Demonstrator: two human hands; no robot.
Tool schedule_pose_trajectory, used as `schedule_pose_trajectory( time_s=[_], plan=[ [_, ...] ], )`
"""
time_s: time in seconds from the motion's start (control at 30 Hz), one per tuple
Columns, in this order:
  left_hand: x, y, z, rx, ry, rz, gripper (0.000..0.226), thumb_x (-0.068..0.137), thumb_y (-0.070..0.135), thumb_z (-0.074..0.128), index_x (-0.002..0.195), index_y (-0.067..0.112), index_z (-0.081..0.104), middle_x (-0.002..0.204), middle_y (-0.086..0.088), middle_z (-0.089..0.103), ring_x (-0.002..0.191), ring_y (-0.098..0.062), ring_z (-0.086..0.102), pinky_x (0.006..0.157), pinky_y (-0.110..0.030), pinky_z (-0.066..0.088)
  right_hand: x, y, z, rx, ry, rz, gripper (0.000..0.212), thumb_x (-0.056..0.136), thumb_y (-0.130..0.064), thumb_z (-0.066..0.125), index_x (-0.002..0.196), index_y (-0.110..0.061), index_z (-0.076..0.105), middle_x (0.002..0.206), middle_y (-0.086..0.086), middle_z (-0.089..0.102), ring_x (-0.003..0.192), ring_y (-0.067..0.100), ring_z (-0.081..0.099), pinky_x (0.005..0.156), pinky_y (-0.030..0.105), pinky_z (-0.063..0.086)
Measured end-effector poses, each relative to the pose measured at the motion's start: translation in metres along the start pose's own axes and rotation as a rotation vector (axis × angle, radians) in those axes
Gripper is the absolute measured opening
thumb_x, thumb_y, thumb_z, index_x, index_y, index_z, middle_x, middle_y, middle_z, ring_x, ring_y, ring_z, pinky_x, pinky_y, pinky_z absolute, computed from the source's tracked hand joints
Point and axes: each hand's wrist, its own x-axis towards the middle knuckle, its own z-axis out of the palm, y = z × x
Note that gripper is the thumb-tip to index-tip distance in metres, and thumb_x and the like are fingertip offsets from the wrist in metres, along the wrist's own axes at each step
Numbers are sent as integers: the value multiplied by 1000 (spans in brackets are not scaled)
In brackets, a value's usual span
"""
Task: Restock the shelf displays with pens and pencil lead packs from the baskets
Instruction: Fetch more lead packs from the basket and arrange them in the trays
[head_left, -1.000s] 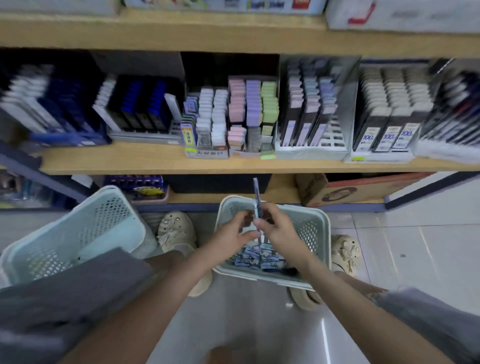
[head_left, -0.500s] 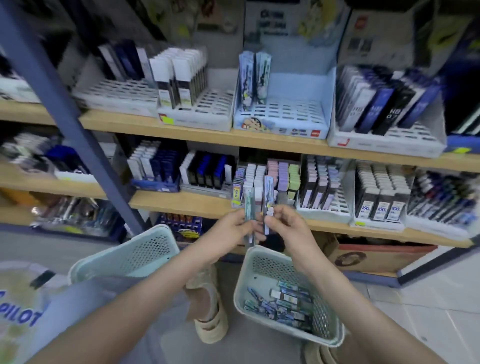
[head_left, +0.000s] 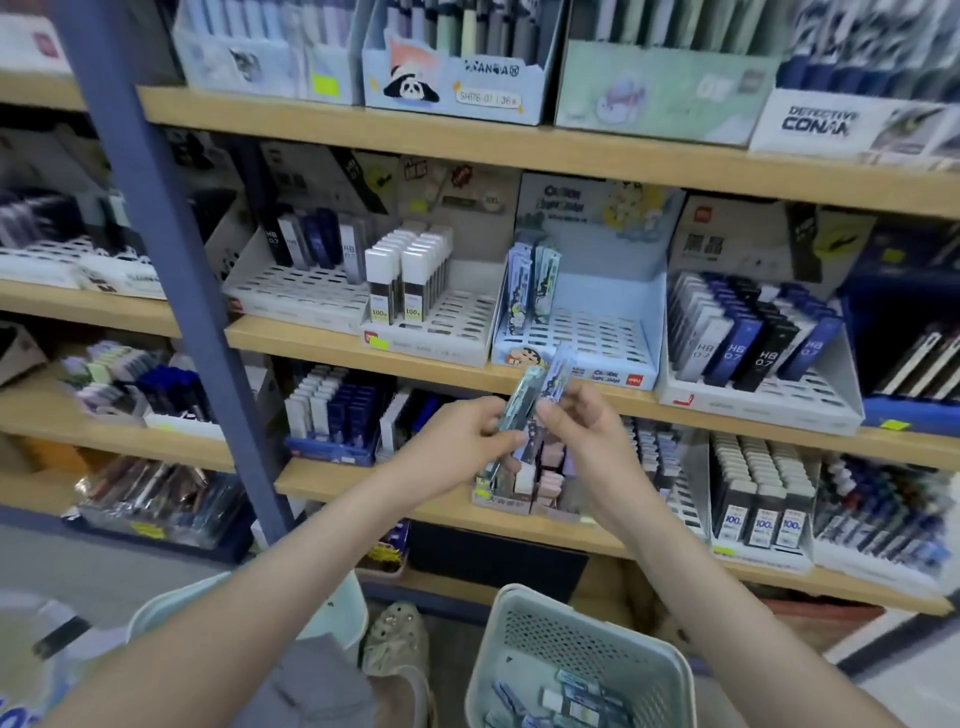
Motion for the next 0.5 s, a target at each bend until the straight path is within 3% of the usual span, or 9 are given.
schedule_pose_trajectory(
  time_s=[0.1,0.2,0.33,0.4,0.5],
  plan=[
    [7,10,-13,-2,1,16,17,96,21,56,111,24,62,94,0,73,82,-5,70,87,-33,50,22,-20,1,-44,26,-80,11,91,-14,60,100,-9,55,90,10,58,85,19,58,83,34,48],
    [15,16,-28,-58,79,46,17,97,18,53,111,19,62,95,2,73,82,-6,70,85,-27,49,42,-37,2,-17,106,-159,17,90,-10,61,101,-19,52,79,-2,55,77,11,56,71,24,48],
    [28,14,-46,-190,224,46,22,97,12,51,106,-7,56,89,3,71,79,-6,68,90,-29,51,64,-50,-1,-52,263,-257,43,90,-8,61,122,-26,37,82,-1,44,72,10,54,70,19,47],
    [34,12,-50,-238,272,47,24,97,13,51,107,-10,54,93,3,70,82,-6,67,97,-33,48,73,-53,0,-83,274,-299,53,90,-6,60,128,-31,32,84,1,46,69,11,56,67,16,46],
    [44,10,-51,-291,334,54,23,99,13,48,112,-4,56,105,1,69,90,-1,67,90,-19,49,84,-54,7,-123,304,-340,47,90,-5,60,122,-32,39,85,-3,46,65,6,55,68,23,46]
  ],
)
